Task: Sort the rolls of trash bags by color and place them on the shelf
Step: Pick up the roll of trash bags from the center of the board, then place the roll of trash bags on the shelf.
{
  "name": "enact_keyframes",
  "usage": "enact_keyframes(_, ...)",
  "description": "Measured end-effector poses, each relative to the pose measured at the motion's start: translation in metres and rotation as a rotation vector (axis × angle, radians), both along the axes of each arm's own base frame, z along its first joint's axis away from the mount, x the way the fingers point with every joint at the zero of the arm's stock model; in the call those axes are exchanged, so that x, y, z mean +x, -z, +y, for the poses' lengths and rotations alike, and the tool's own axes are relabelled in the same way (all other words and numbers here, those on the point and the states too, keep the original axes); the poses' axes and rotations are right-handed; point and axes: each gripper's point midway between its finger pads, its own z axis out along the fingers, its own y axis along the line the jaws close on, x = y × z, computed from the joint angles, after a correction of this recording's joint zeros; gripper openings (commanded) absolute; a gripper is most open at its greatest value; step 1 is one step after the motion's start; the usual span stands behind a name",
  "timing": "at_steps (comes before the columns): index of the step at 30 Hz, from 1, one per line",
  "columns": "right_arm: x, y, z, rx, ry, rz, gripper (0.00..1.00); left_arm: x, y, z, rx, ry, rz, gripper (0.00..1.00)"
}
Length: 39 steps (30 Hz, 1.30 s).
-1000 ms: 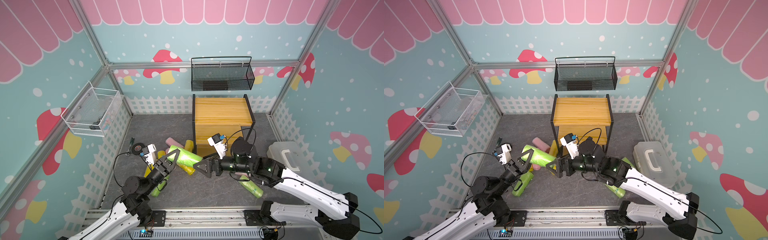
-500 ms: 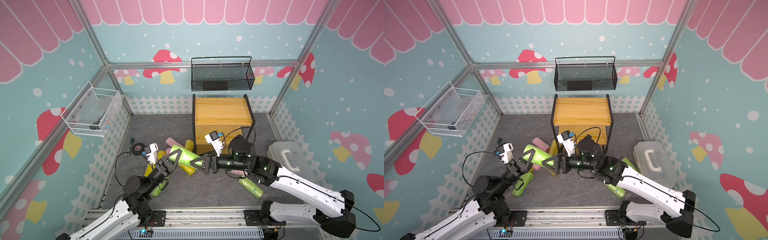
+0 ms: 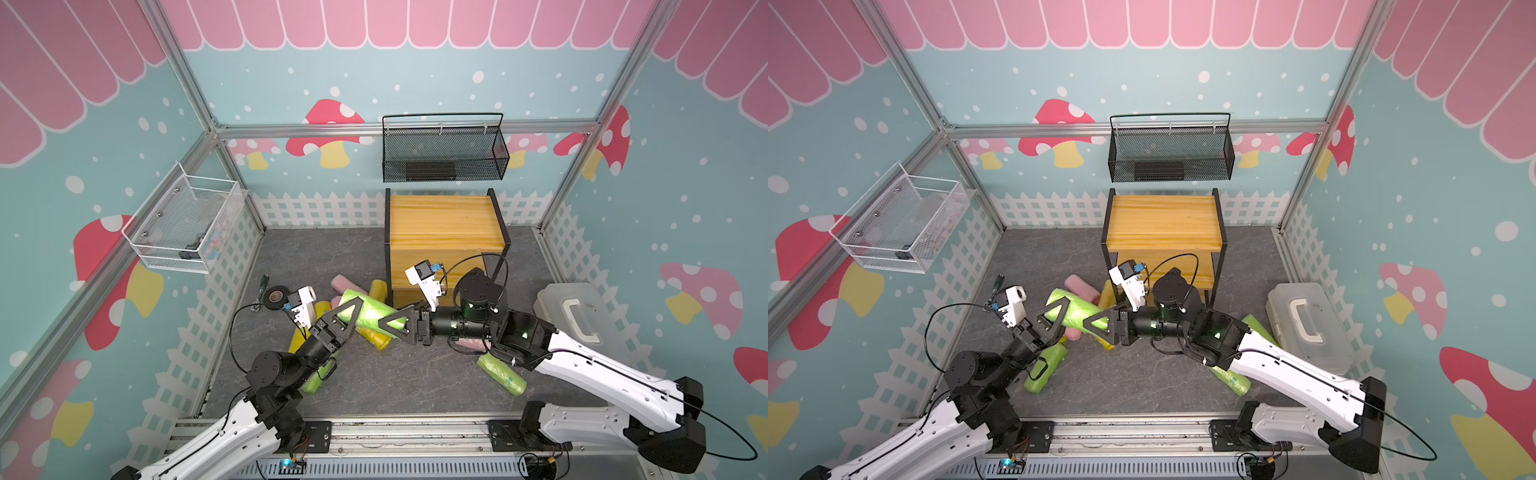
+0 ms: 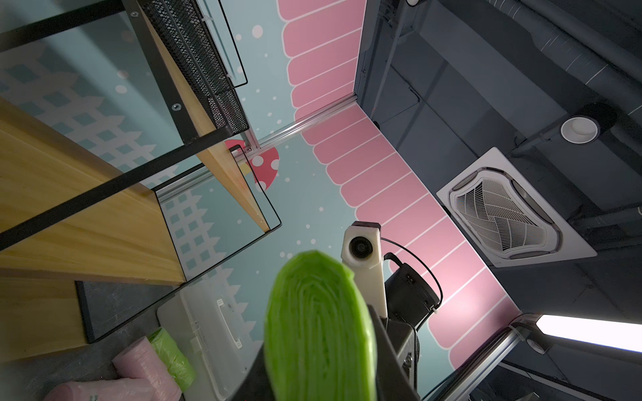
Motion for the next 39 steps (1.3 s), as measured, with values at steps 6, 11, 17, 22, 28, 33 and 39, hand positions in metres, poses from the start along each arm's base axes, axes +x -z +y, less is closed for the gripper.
enact_keyframes(6, 0.001, 0.001, 0.0, -0.001, -0.007, -0.001, 0.1, 0.003, 0.002, -0.001, 0.001, -0.005, 0.014, 0.0)
enact_keyframes(11, 0.003, 0.001, -0.001, -0.029, 0.008, -0.001, 0.0, 0.005, -0.001, -0.003, 0.044, -0.019, 0.017, 0.99)
enact_keyframes(17, 0.024, -0.028, -0.027, -0.151, 0.16, -0.105, 0.0, 0.006, -0.032, 0.013, 0.319, -0.16, 0.019, 0.99)
enact_keyframes(22, 0.067, -0.084, -0.076, -0.16, 0.475, -0.227, 0.0, 0.006, -0.042, 0.053, 0.512, -0.357, 0.021, 0.99)
enact_keyframes(28, 0.125, -0.098, -0.114, -0.22, 0.863, -0.231, 0.0, 0.017, 0.009, 0.062, 0.726, -0.416, 0.114, 0.99)
enact_keyframes(33, 0.171, -0.075, -0.102, -0.321, 1.023, -0.191, 0.0, 0.021, 0.039, 0.061, 0.812, -0.414, 0.168, 0.99)
enact_keyframes(39, 0.21, -0.057, -0.083, -0.365, 1.092, -0.134, 0.0, 0.025, 0.052, 0.063, 0.858, -0.425, 0.2, 0.99)
